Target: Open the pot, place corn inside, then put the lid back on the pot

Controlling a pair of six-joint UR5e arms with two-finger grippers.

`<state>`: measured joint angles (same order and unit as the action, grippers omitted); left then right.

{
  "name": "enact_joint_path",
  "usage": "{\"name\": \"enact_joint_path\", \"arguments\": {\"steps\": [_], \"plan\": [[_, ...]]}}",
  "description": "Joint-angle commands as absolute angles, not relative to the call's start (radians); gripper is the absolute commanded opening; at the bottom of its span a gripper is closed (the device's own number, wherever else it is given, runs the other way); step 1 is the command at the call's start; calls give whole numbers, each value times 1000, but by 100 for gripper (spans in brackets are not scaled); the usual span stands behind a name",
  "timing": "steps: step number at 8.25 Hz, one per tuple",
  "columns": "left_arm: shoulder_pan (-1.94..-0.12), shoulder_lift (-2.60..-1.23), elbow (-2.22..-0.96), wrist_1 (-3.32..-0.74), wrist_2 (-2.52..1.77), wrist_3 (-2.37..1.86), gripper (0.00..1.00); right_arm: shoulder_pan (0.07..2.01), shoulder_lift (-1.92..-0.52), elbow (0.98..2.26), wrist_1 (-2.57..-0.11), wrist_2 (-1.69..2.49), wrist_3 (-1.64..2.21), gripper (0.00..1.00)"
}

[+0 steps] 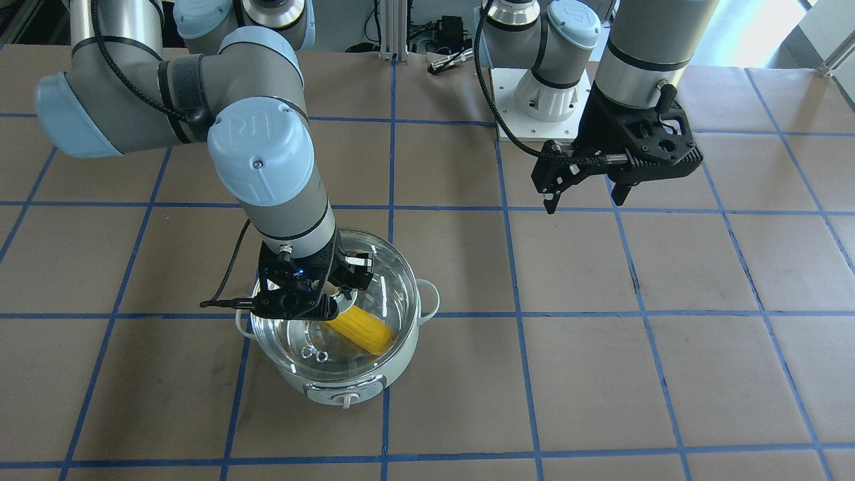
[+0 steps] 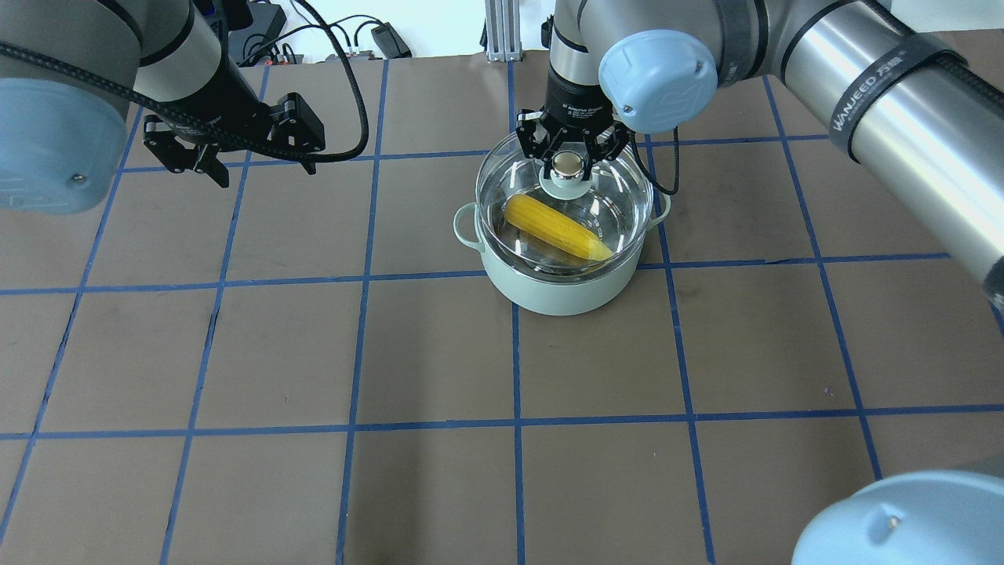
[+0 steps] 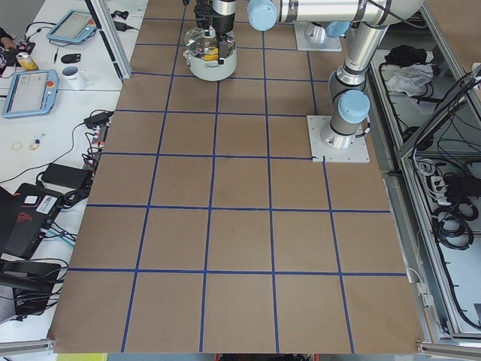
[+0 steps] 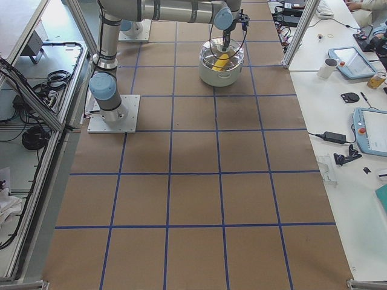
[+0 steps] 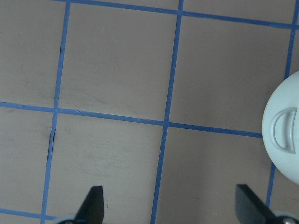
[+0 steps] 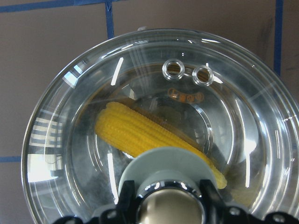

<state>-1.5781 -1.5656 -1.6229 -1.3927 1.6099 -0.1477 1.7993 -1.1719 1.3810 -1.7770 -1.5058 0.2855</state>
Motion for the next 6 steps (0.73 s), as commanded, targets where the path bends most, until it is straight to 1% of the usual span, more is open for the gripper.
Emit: {"name": "enact_joint_path", "arguments": {"steps": [1,6], "plan": [[-1578,-1566,-1631,-1391,1609,-141,100,1799,-1161,1391,-1779,-1506,285,13],[-1580,-1574,-1632,-1387,1608,-111,100,1799,-1161,1396,-1778,-1485,298,13]]}}
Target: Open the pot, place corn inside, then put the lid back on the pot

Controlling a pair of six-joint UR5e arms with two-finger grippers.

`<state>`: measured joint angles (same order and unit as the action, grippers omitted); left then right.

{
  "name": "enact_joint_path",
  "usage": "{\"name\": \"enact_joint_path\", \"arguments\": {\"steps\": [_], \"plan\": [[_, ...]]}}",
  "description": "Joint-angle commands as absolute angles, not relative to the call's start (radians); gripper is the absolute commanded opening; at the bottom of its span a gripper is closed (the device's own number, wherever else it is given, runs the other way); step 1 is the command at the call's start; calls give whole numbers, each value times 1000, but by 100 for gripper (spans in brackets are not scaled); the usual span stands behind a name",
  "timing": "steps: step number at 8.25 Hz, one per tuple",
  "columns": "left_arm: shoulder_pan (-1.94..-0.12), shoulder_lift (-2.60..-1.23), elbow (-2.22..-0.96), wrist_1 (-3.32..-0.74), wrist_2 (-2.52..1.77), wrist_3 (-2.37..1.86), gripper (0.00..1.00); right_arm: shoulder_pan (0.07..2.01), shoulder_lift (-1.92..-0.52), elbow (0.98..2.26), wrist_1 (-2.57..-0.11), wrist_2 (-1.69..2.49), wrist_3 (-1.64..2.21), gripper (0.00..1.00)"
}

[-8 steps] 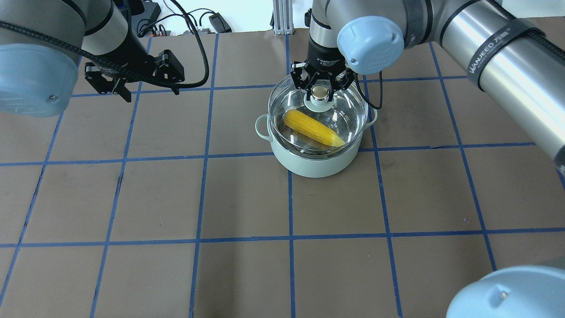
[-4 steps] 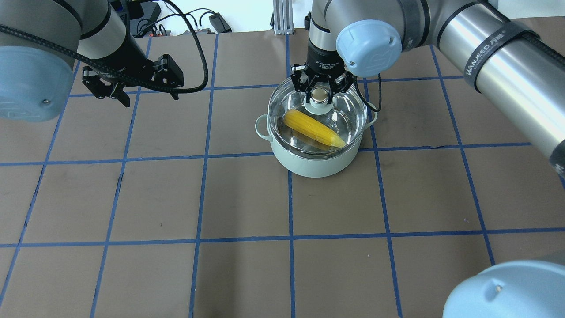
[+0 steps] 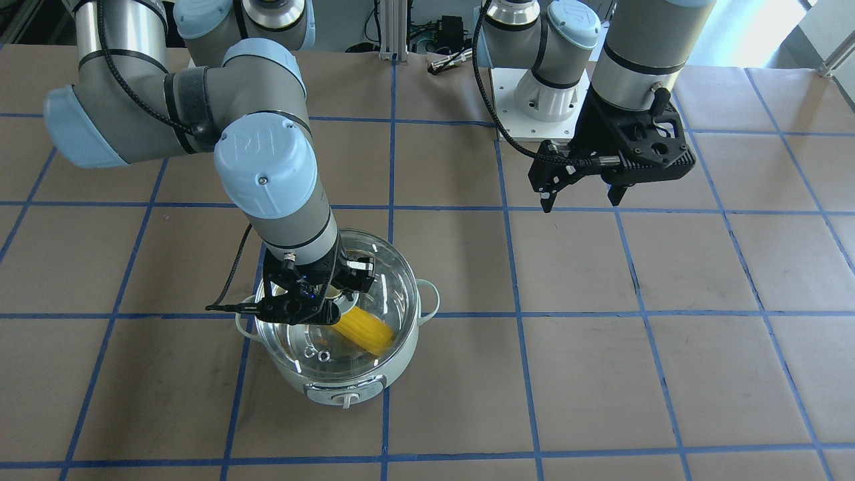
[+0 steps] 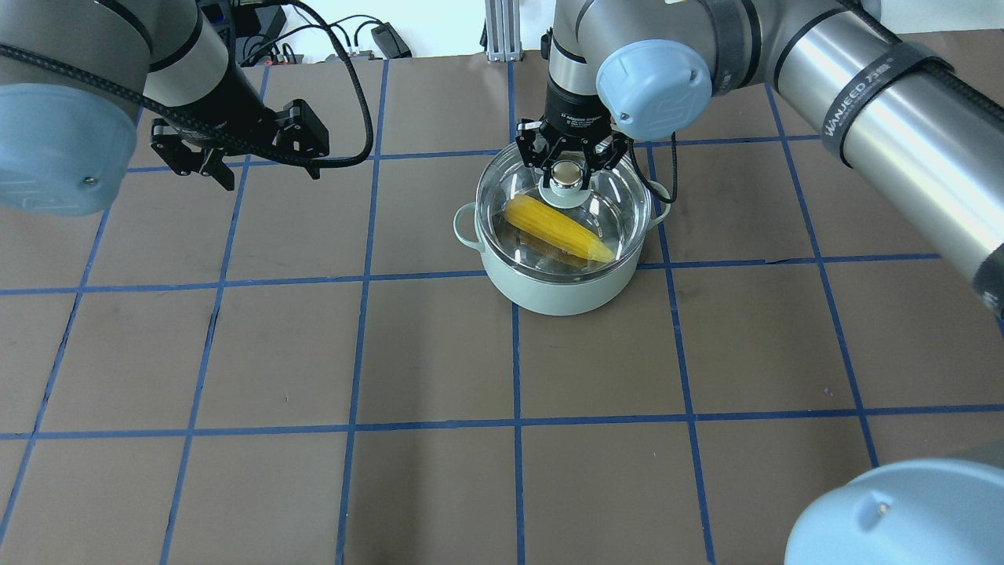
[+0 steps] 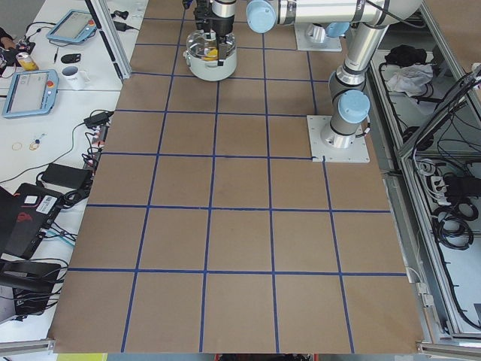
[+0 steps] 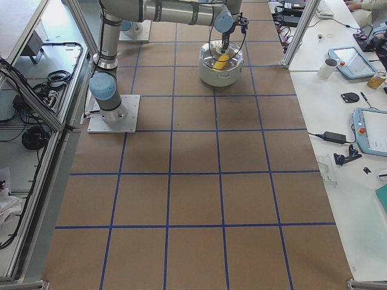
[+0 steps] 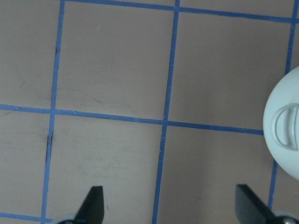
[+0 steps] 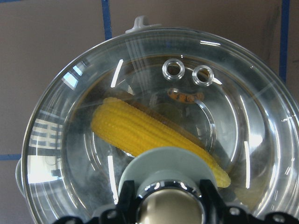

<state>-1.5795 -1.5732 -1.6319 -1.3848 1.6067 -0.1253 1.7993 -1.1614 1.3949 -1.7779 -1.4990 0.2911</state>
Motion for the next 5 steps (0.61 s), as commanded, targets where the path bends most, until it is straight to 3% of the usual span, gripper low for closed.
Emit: {"name": "enact_joint_path", "arguments": {"steps": [1,5], "plan": [[-1578,-1574,-1632,-1387,1600,-110,100,1799,-1160,1396,-1779,-1485,298,13],[-1578,-1577,-1634,-1387,1598,3,100,1799,-1155,1401,-1779,-1489,285,13]]}}
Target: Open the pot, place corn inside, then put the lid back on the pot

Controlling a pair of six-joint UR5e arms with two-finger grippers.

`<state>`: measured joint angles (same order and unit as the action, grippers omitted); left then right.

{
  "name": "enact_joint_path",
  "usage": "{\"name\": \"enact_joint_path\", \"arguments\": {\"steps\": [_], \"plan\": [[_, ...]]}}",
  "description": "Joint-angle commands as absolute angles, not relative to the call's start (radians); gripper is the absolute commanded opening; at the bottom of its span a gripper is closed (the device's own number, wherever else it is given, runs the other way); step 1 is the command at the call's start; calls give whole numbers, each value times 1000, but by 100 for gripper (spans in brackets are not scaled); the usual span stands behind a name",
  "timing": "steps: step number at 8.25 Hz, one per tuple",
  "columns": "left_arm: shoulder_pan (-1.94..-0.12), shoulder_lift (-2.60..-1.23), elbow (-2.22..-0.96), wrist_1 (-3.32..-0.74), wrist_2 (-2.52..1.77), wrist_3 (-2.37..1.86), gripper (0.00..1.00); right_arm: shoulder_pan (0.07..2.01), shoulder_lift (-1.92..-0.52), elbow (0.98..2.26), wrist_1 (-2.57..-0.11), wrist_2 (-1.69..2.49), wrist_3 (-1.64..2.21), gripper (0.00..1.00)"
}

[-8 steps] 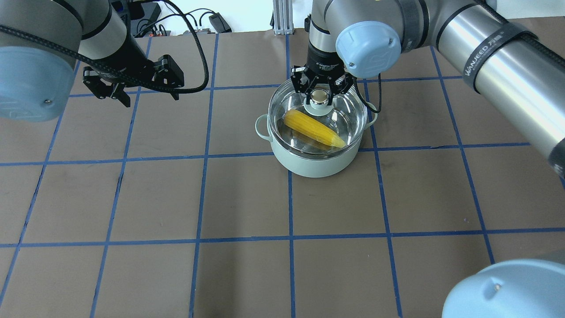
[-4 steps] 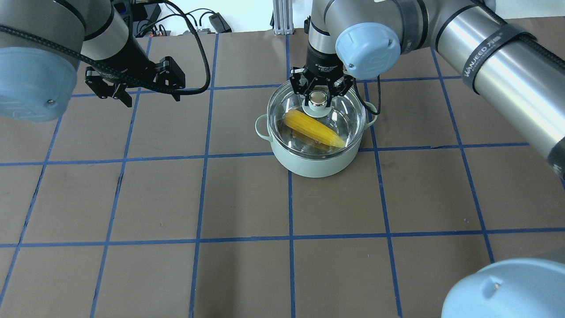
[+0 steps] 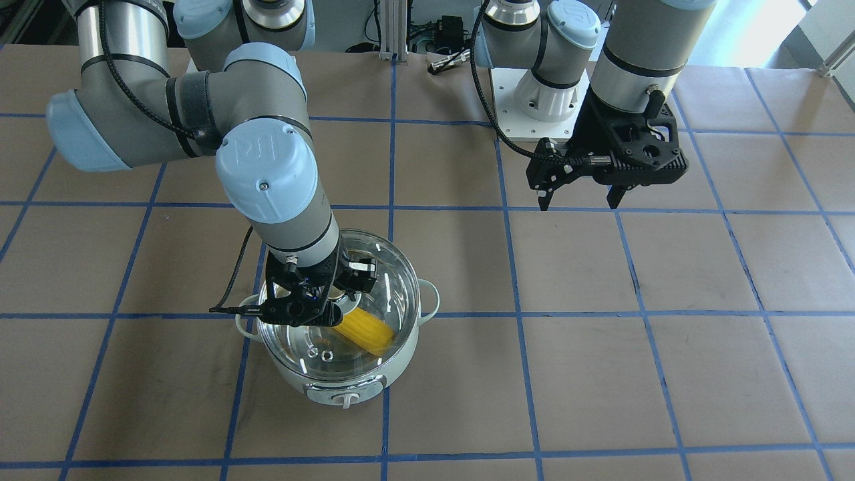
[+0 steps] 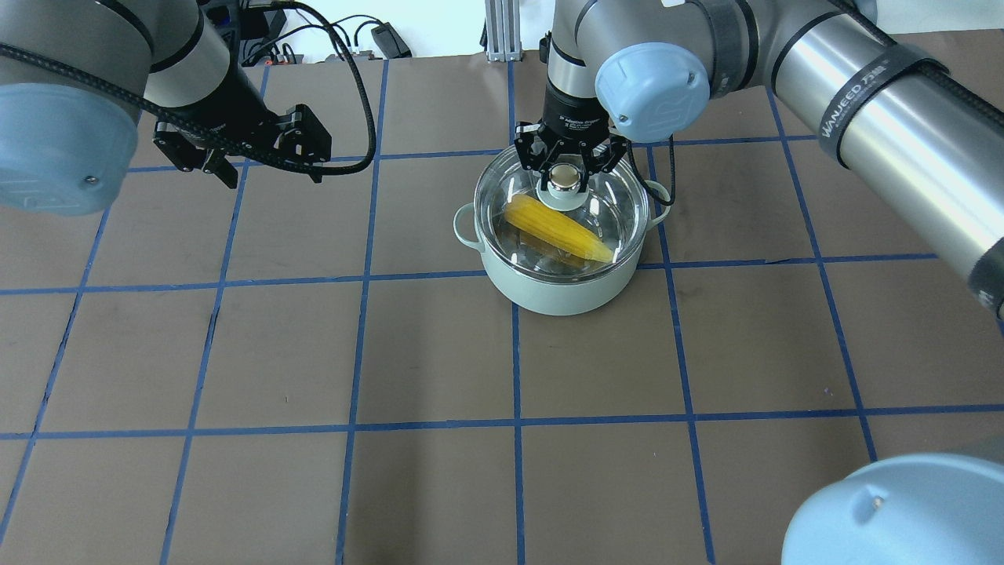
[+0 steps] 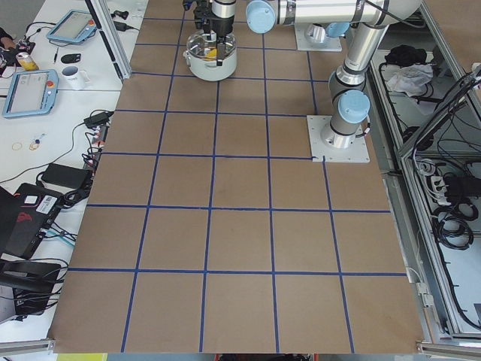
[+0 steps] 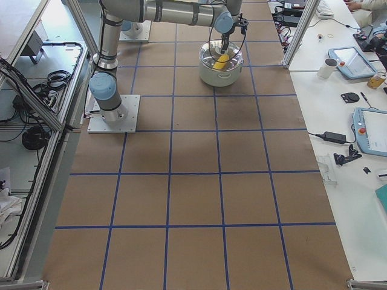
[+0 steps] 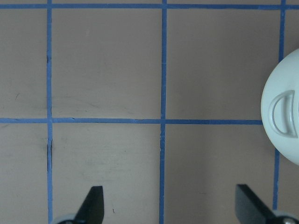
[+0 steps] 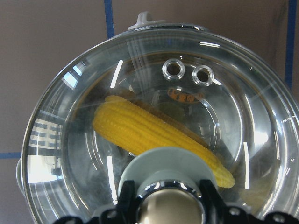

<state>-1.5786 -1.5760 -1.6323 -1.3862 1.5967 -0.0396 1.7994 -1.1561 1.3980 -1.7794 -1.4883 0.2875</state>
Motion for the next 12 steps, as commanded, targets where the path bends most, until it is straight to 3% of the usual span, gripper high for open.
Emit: {"name": "enact_joint_path", "arguments": {"steps": [1,4,5,6,7,12], "plan": [[-1578,-1580,-1634,-1388,1598,-1,100,1799,-1155,1404,-1779,-1491,284,13],[-1578,-1589,-1634,-1384,1600,-3,100,1799,-1155,1407,-1784,-1488,295,17],[-1578,-1586,-1634,-1385,1601,-2,100,1799,-1155,1407,-1784,-1488,302,29],[-1578,-1591,-1634,-1385,1600,-3,100,1799,-1157,1407,-1784,-1491,304,58],[-1578,-1589,-1634,-1385,1601,-3,100,1799,-1157,1408,-1784,-1499,304,70],[-1578,-1589,-1632,-1385,1608,2,100,1793,-1192,1388,-1813,-1488,313,99]]}}
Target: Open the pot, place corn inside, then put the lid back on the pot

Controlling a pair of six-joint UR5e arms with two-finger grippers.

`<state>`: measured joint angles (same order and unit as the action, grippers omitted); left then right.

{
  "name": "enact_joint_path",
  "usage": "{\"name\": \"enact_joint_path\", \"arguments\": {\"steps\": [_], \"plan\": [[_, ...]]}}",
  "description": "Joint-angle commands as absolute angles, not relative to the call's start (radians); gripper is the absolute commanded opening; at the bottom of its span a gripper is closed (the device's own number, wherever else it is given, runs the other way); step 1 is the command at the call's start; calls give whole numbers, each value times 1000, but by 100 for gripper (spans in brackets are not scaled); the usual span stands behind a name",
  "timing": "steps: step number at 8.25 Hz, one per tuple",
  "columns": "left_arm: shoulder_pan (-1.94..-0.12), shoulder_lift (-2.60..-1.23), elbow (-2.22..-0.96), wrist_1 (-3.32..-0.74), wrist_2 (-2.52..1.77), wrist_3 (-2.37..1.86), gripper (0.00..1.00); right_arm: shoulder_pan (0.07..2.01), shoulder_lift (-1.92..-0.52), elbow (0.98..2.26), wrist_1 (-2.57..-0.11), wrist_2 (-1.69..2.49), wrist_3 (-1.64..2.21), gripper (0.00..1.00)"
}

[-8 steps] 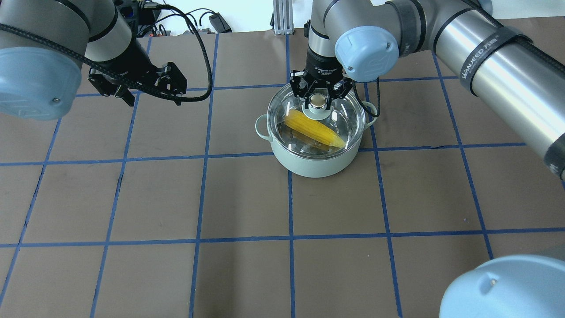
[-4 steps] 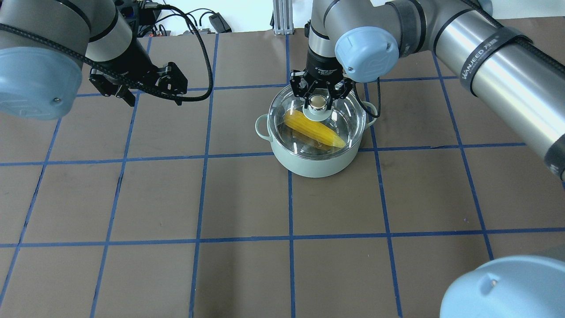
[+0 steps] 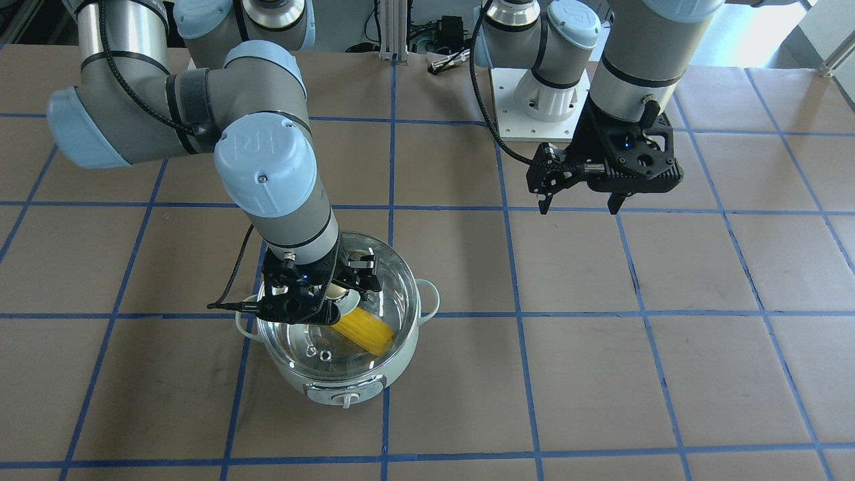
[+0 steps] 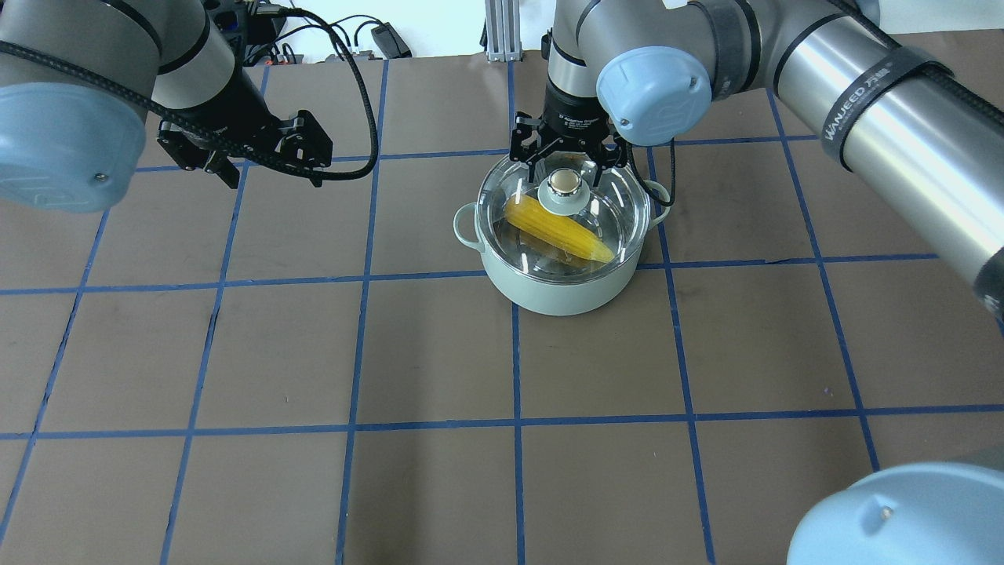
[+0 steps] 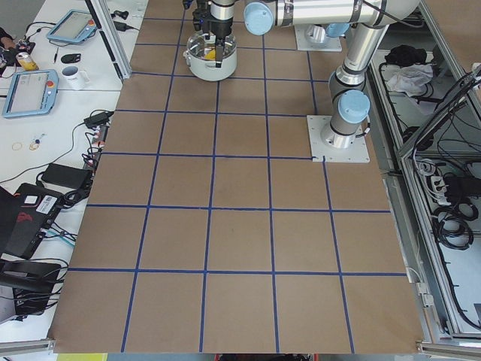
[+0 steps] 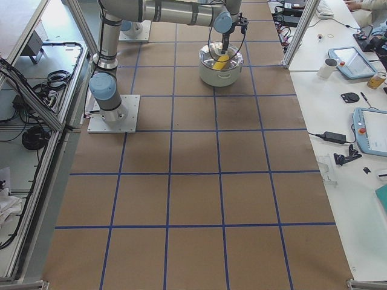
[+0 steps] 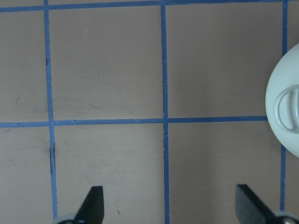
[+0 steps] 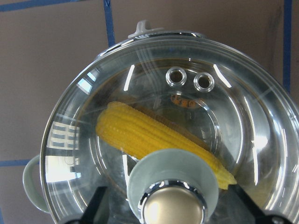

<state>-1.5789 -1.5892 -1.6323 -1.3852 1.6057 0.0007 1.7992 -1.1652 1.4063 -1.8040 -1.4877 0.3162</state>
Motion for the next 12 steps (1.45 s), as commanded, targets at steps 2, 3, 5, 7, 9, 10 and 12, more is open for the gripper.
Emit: {"name": "enact_joint_path", "arguments": {"steps": [2,3,5,7,9,10,12], "plan": [[-1578,-1591,-1632,-1385,1601,2,100,1746,-1282,1387,-1771,-1500,182,100],[-1578,-1597,-1632,-1384,1600,3,100,1679,-1329,1388,-1709,-1488,105,100],[-1578,-1601,-1632,-1384,1601,-2,100,1582,-1450,1402,-1587,-1503,-59,100],[-1578,-1600,-1632,-1384,1598,5,100,1560,-1563,1407,-1522,-1563,-103,100],[-1578,-1586,-1631,-1397,1601,-2,100,1557,-1586,1405,-1534,-1560,-148,100],[-1580,-1569,-1625,-1410,1601,-2,100,1557,-1588,1407,-1532,-1562,-153,100],[-1580,-1551,-1623,-1434,1601,-2,100,1554,-1586,1411,-1529,-1549,-153,100]]}}
